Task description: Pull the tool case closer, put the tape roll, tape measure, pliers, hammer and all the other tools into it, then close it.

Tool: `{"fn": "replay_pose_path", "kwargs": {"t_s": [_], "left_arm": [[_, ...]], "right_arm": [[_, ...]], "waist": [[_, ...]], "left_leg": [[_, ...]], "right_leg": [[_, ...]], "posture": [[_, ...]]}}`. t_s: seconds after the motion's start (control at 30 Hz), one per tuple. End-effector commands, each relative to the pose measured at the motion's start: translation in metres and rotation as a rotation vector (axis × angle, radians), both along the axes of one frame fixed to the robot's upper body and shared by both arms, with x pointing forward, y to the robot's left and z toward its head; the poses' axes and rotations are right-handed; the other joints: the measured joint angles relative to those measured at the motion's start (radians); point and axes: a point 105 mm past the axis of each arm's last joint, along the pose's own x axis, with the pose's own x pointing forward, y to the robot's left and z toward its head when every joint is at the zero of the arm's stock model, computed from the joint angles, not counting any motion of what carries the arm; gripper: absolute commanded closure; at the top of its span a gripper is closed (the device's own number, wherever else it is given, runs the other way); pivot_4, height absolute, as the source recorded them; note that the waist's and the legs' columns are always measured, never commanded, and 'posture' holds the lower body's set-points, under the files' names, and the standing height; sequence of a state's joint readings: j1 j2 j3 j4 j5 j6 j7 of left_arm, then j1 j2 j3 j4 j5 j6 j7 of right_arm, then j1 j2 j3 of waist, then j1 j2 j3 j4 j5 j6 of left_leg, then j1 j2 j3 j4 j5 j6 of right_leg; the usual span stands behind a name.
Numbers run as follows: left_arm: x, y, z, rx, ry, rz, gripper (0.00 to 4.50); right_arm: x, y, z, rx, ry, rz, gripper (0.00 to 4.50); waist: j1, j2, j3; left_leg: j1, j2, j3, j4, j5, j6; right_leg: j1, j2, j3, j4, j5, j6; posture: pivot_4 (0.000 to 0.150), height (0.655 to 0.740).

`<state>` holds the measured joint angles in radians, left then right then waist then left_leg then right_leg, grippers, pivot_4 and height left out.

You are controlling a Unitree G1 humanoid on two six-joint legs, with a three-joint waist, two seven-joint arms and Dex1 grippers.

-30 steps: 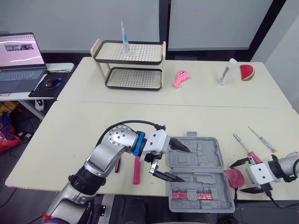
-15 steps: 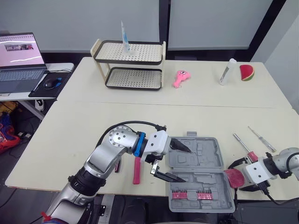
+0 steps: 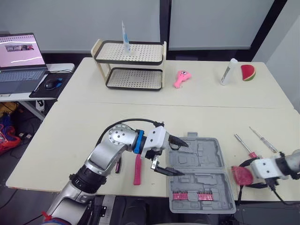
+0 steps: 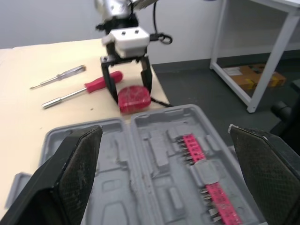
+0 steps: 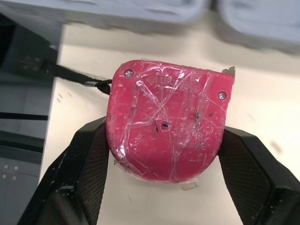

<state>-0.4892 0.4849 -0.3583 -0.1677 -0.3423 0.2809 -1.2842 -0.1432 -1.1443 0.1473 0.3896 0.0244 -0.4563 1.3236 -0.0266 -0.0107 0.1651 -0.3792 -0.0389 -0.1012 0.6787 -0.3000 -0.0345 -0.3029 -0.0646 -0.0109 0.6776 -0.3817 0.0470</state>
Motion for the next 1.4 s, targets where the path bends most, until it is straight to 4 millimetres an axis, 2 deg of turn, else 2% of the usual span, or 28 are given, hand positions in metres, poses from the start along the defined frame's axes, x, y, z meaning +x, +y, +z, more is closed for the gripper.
{"fn": "replay_pose_path", "kwargs": {"t_s": [0.03, 0.1, 0.17, 0.2, 0.3, 0.4, 0.57, 0.77, 1.03, 1.4], "left_arm": [[0.012, 0.007, 0.017, -0.039, -0.052, 0.059, 0.0], [0.014, 0.008, 0.018, -0.045, -0.057, 0.079, 0.0], [0.015, 0.007, 0.018, -0.048, -0.055, 0.087, 0.0], [0.015, 0.006, 0.018, -0.05, -0.054, 0.09, 0.0], [0.015, 0.002, 0.014, -0.049, -0.057, 0.1, 0.0], [0.014, -0.001, 0.012, -0.041, -0.063, 0.097, 0.0], [0.014, -0.004, 0.008, -0.029, -0.067, 0.101, 0.0], [0.014, -0.005, 0.006, -0.024, -0.068, 0.107, 0.0], [0.016, -0.007, 0.004, -0.018, -0.068, 0.113, 0.0], [0.018, -0.005, 0.003, -0.011, -0.074, 0.128, 0.0]], "right_arm": [[0.026, 0.023, 0.043, 0.018, -0.14, -0.062, 1.37], [0.036, 0.036, 0.057, -0.005, -0.16, -0.125, 1.37], [0.038, 0.047, 0.063, -0.037, -0.155, -0.133, 1.37], [0.037, 0.05, 0.064, -0.064, -0.134, -0.14, 1.37], [0.04, 0.081, 0.065, -0.096, -0.11, -0.159, 1.37], [0.044, 0.093, 0.063, -0.123, -0.114, -0.153, 1.37], [0.058, 0.091, 0.055, -0.21, -0.15, -0.141, 1.37], [0.059, 0.089, 0.041, -0.25, -0.13, -0.117, 1.37], [0.068, 0.094, 0.034, -0.266, -0.148, -0.1, 1.37], [0.069, 0.099, 0.02, -0.293, -0.128, -0.045, 1.37]], "waist": [[-0.003, 0.0, 0.0], [-0.002, 0.001, 0.0], [0.004, 0.001, 0.0], [0.007, 0.0, 0.0], [0.017, 0.001, 0.0], [0.024, 0.001, 0.0], [0.026, 0.001, 0.0], [0.024, 0.001, 0.0], [0.02, 0.001, 0.0], [0.02, 0.001, 0.0]], "left_leg": [[0.0, 0.0, 0.0, 0.0, 0.0, 0.0], [0.0, 0.0, 0.0, 0.0, 0.0, 0.0], [-0.001, 0.0, -0.001, 0.0, 0.0, 0.0], [-0.002, -0.001, -0.001, 0.0, 0.0, 0.0], [-0.003, -0.001, -0.002, 0.0, 0.0, 0.0], [-0.004, -0.001, -0.003, 0.0, 0.0, 0.0], [-0.006, -0.003, -0.003, 0.0, 0.0, 0.0], [-0.006, -0.002, -0.003, 0.0, 0.0, 0.0], [-0.006, -0.002, -0.002, 0.0, 0.0, 0.0], [-0.006, -0.002, -0.002, 0.0, 0.0, 0.0]], "right_leg": [[0.0, 0.0, 0.0, 0.0, 0.0, 0.0], [0.0, 0.001, 0.0, 0.0, 0.0, 0.0], [-0.001, 0.0, 0.0, 0.0, 0.0, 0.0], [-0.001, 0.0, -0.001, 0.0, 0.0, 0.0], [-0.002, -0.001, -0.001, -0.001, 0.0, 0.0], [-0.004, -0.001, -0.001, -0.001, 0.0, 0.0], [-0.006, -0.002, -0.001, 0.0, 0.0, 0.0], [-0.008, -0.002, -0.001, 0.001, 0.0, 0.0], [-0.009, -0.001, 0.0, 0.002, 0.0, 0.0], [-0.009, -0.001, 0.0, 0.002, 0.0, 0.0]], "posture": [[0.15, 0.74], [0.15, 0.74], [0.15, 0.74], [0.15, 0.74], [0.15, 0.74], [0.15, 0.74], [0.15, 0.74], [0.15, 0.74], [0.15, 0.74], [0.15, 0.74]]}}
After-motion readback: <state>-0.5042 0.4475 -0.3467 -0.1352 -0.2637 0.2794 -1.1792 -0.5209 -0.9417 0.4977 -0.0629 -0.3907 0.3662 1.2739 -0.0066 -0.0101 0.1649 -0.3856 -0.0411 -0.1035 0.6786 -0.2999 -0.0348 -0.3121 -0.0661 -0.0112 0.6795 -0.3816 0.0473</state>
